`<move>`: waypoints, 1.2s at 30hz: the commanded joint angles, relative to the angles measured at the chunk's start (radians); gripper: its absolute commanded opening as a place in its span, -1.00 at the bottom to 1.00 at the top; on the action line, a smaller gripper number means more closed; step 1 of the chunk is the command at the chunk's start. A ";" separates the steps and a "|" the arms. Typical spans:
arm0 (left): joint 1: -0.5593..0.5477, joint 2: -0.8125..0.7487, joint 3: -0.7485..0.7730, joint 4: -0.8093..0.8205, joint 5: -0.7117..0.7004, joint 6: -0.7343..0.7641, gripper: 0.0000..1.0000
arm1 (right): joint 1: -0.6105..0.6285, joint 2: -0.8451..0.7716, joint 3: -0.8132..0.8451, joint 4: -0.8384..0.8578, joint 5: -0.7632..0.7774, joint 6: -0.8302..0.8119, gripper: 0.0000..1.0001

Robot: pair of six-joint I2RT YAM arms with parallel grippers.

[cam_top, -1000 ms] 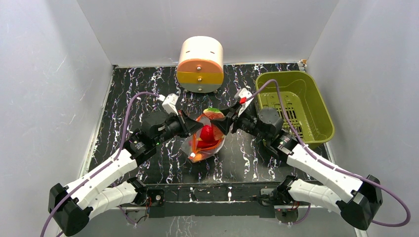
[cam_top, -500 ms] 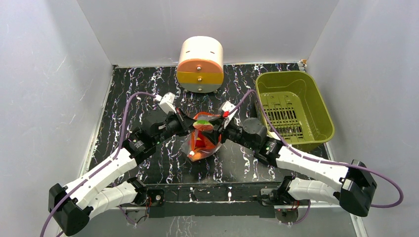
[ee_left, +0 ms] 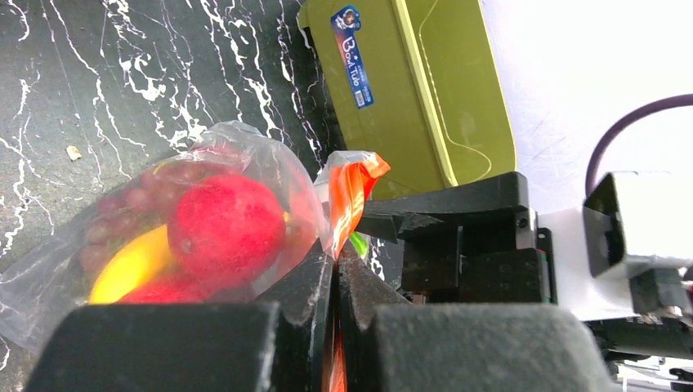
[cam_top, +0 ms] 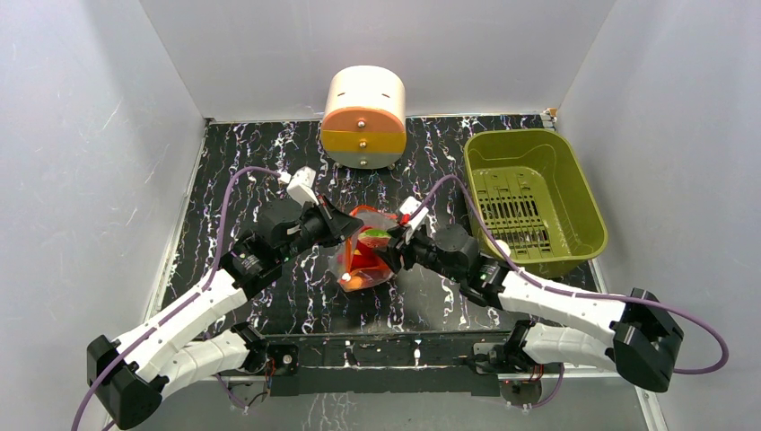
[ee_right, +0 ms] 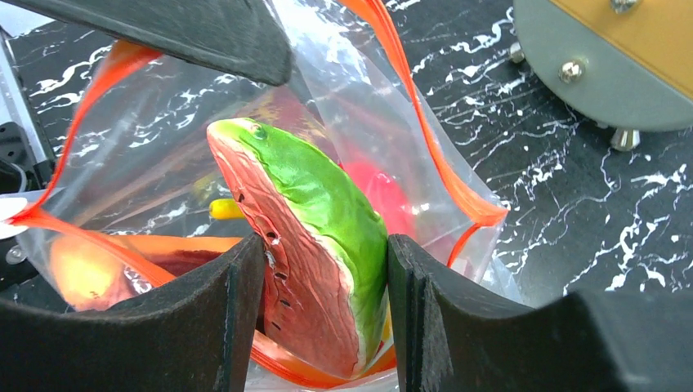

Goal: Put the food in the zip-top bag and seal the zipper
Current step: Place the fake fruit in the zipper food storage bag.

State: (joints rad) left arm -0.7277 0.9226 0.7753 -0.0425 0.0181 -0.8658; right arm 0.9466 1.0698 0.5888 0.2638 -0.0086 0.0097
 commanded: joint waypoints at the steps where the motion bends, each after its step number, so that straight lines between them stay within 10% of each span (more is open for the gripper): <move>1: 0.005 -0.013 0.033 0.070 0.030 -0.011 -1.00 | 0.004 0.012 0.027 -0.020 0.089 0.047 -0.50; 19: 0.005 0.004 0.049 0.064 0.143 0.128 -1.00 | 0.004 -0.084 0.282 -0.447 0.116 -0.014 0.45; 36: 0.006 0.027 0.042 0.085 0.223 0.183 -1.00 | 0.004 -0.070 0.289 -0.453 0.214 0.008 0.04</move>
State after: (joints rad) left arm -0.7277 0.9508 0.7761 -0.0055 0.2043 -0.7063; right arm 0.9482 1.0019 0.8837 -0.2363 0.1486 0.0044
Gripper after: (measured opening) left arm 0.009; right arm 0.533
